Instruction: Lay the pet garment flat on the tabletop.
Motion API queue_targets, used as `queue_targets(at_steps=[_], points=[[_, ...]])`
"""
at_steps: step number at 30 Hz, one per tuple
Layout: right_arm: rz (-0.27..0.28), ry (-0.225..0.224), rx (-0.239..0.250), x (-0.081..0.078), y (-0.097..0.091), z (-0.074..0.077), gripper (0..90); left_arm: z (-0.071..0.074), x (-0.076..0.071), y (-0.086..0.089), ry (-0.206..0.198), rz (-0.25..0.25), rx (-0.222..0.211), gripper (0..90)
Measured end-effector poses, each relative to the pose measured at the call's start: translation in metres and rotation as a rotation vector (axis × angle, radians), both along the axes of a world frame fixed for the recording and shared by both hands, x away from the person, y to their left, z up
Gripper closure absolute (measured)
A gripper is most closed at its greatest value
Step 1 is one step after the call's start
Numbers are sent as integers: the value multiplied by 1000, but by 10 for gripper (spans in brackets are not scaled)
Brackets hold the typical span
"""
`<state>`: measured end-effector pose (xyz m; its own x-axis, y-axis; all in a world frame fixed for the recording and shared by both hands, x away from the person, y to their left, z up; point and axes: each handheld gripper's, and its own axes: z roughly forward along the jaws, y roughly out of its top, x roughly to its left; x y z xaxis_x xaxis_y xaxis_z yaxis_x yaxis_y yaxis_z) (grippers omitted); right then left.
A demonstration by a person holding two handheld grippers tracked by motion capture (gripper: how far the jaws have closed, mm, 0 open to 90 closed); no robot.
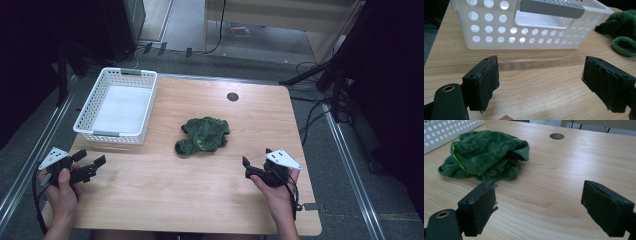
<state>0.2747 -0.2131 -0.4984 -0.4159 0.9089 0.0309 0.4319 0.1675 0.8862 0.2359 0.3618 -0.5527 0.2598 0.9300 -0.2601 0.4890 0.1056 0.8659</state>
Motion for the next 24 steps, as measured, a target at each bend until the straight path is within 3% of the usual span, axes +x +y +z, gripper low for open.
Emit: queue_targets(at_steps=[19,24], points=[[143,9,-89,45,97,11,113,0,1,0,0,-5,0,140],[154,24,-78,57,118,10,95,0,1,0,-1,-5,-1,140]])
